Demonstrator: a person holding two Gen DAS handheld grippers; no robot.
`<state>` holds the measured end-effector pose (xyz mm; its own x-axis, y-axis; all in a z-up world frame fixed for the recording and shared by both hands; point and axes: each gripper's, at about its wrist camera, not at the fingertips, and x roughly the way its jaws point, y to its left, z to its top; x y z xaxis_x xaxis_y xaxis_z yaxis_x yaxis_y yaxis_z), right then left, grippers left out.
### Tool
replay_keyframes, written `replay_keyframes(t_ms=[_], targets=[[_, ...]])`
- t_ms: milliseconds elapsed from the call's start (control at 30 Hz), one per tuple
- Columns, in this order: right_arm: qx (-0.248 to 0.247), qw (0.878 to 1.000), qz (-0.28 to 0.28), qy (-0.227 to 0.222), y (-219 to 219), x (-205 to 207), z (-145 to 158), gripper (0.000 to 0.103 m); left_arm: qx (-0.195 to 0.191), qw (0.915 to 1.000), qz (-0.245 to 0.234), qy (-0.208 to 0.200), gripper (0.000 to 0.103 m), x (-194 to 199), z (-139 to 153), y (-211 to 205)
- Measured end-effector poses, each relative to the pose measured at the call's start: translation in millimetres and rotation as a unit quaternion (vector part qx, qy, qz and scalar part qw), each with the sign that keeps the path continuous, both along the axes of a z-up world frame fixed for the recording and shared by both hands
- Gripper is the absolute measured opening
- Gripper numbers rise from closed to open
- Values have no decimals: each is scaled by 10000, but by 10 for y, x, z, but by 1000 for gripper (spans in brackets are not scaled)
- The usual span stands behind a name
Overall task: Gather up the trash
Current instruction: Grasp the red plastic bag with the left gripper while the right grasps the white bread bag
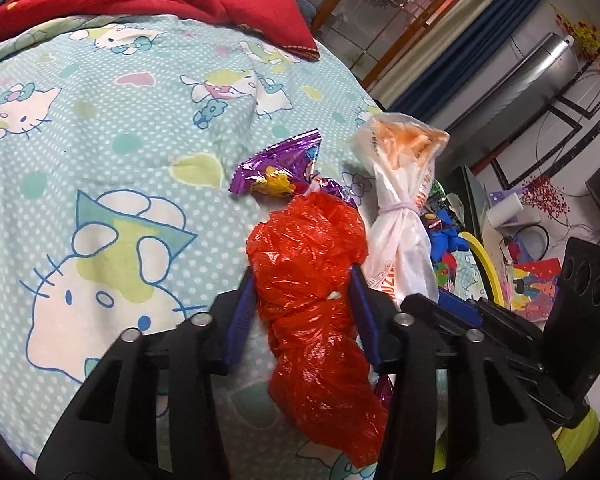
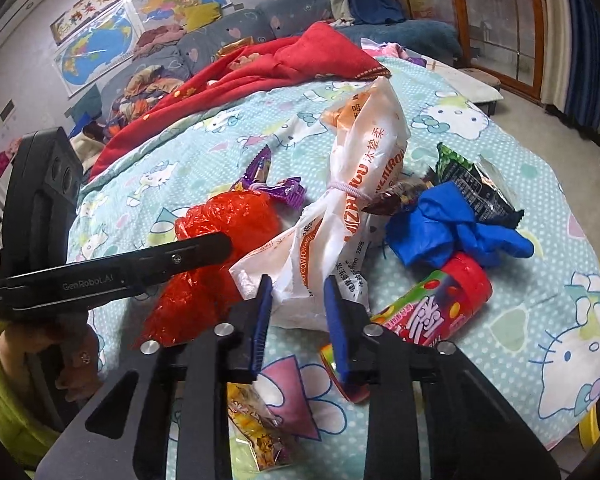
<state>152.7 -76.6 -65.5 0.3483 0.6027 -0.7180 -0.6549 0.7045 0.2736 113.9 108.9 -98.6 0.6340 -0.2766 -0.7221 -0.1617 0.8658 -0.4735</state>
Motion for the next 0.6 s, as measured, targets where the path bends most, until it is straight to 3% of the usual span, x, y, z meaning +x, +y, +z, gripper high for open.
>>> replay_keyframes(t_ms=[200,600], targets=[[74,9995,131,-265,1,-70,95,9,100,9999,-57,-67,29,-6,75,-12],[231,9957,290,-844,-82,-206,431,8,397,9953,161,-873,28,-217,641,79]])
